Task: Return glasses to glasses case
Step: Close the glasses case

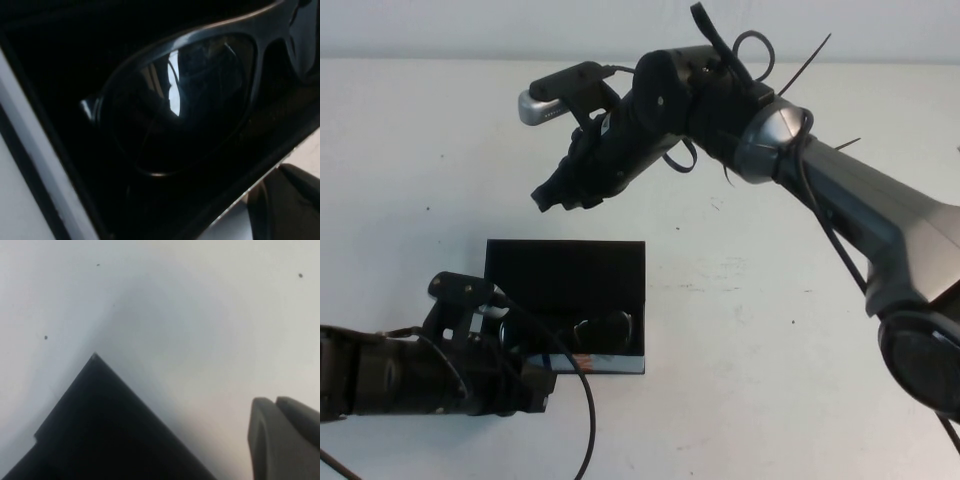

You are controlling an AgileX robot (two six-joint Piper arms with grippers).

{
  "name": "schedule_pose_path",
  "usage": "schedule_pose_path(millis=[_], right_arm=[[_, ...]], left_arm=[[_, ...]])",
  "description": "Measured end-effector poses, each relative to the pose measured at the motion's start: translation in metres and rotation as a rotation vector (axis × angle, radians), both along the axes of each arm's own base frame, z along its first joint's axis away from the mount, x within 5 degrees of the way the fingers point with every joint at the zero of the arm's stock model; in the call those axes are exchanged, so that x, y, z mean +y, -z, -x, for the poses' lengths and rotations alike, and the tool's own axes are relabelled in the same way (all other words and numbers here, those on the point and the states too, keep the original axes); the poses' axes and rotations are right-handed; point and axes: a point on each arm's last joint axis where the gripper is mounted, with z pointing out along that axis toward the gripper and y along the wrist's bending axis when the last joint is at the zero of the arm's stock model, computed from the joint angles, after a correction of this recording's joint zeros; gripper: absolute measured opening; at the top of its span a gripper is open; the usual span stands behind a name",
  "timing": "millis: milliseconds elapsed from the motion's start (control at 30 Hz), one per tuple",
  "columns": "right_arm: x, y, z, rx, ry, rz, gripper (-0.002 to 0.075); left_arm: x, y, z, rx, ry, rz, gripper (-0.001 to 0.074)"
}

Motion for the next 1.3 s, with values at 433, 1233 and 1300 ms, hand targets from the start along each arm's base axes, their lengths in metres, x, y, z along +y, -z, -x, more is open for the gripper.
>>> schedule_pose_path(millis=[433,1233,1300], right_arm=[[0.010,0.030,-0.013,0.011,0.007,-0.004,-0.0012],[0.008,0.022,0.001,0.165,-0.085,0.037,-0.0013],[0.007,0.015,0.004,0.182,-0.106,0.046,-0.0013]], left_arm=[[0.000,0.000,0.000,-0.004,0.003,-0.001,-0.0001],[0.000,0.000,0.000,-0.005,0.004,-0.001,-0.0001],[0.000,0.000,0.000,-0.005,0.004,-0.001,-0.0001]])
